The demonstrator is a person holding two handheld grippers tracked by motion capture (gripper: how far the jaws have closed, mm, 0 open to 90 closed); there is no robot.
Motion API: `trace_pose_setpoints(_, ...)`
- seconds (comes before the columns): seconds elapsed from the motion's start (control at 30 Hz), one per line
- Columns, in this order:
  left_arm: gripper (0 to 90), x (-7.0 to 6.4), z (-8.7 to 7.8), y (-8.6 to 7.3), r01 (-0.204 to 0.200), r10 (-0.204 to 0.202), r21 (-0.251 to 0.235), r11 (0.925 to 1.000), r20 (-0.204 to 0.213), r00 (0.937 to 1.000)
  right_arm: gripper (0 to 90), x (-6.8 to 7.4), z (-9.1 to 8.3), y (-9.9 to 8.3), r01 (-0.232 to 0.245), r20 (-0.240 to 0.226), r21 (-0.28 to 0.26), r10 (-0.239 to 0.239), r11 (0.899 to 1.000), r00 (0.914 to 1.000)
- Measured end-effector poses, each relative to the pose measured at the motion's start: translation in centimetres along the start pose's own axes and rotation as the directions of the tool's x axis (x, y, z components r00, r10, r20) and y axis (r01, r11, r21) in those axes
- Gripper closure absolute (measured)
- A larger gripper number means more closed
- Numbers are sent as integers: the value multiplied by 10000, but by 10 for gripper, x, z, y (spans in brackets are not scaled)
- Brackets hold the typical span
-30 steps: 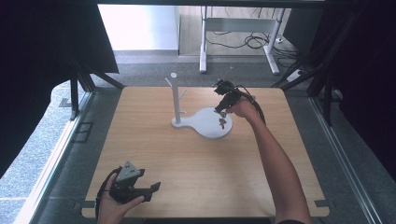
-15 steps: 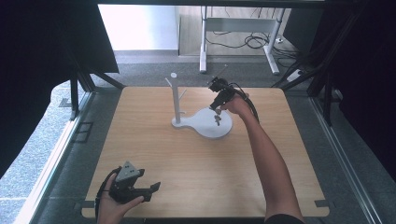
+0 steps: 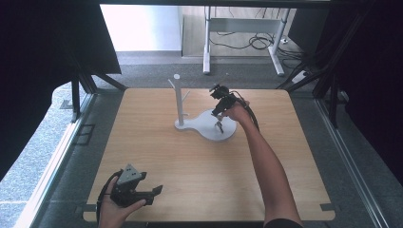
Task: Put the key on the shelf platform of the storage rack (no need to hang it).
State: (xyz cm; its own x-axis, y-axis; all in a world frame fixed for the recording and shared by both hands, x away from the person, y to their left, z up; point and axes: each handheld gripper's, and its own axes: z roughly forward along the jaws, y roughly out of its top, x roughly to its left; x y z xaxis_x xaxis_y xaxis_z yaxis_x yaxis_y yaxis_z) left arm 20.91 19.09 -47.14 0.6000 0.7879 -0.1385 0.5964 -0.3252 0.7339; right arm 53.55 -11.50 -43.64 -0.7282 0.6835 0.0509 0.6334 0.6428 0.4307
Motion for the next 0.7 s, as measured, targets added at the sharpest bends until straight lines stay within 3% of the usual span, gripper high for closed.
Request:
trace_pose_setpoints(0.57,231,0,2,0,-13,13,63,10000,22,10000,887,-3,15,-9,-36,84,39,35,10000,10000)
trace_pose_setpoints(0.7,231,0,2,-1,-13,13,66,10000,20,10000,820,-2,16,-10,81,180,37,-82,10000,9998)
